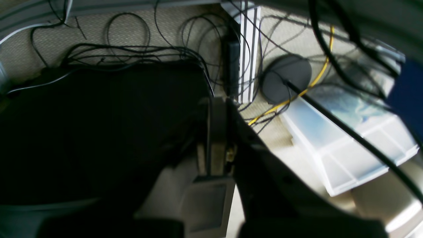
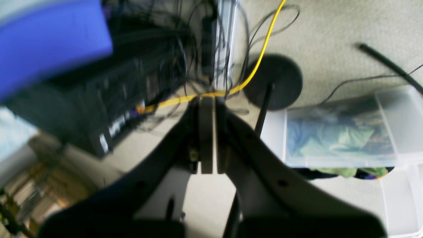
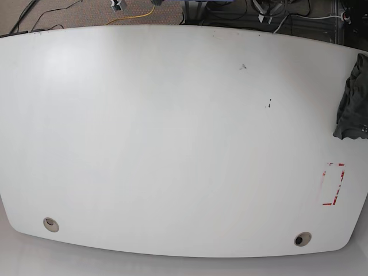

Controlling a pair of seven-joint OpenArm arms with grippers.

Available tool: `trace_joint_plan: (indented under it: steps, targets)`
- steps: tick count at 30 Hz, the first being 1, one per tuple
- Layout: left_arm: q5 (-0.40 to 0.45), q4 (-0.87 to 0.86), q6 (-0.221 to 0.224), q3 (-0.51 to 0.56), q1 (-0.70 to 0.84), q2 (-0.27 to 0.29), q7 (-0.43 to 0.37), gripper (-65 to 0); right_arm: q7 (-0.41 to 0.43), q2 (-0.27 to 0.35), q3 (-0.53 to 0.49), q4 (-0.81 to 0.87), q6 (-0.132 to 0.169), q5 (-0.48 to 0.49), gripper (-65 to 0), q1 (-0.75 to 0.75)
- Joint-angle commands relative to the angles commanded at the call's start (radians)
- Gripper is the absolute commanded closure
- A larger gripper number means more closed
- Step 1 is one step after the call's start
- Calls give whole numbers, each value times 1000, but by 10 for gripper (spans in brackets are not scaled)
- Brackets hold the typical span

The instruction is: Layout the t-shirt on the table in an organized manner, then fold the t-shirt properly

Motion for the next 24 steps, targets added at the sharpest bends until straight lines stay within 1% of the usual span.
trace_joint_plan:
  steps: [1, 3, 6, 7, 10, 13, 15, 16, 17, 20, 24]
  targets:
    - [0, -6, 21, 0, -11, 2, 0, 0, 0, -9, 0, -12, -12, 0, -6, 14]
    - [0, -12, 38, 0, -18, 5, 0, 0, 0, -12, 0, -21, -23, 0, -6, 25]
    - [0, -35, 91, 0, -37, 17, 0, 0, 0, -17, 0, -46, -63, -2, -6, 54]
    - [0, -41, 107, 0, -43, 23, 0, 0, 0, -18, -2, -57, -81, -2, -6, 68]
    - [2, -44, 135, 0, -46, 32, 0, 0, 0, -18, -2, -81, -107, -2, -6, 91]
    - [2, -44, 149, 8, -46, 41, 0, 0, -2, -20, -2, -94, -130, -2, -6, 107]
    - [2, -48, 149, 21, -46, 57, 0, 0, -3, -21, -2, -97, -144, -2, -6, 107]
    - [2, -49, 149, 34, -46, 63, 0, 0, -3, -29, -2, -97, -157, -2, -6, 114]
    - [2, -49, 149, 41, -46, 68, 0, 0, -3, -34, -2, -97, -161, -2, -6, 117]
    - [0, -49, 149, 49, -46, 68, 0, 0, -3, -41, -2, -98, -163, -5, -6, 118]
    - [-3, -46, 149, 52, -46, 77, 0, 0, -3, -61, 0, -98, -164, -71, -6, 123]
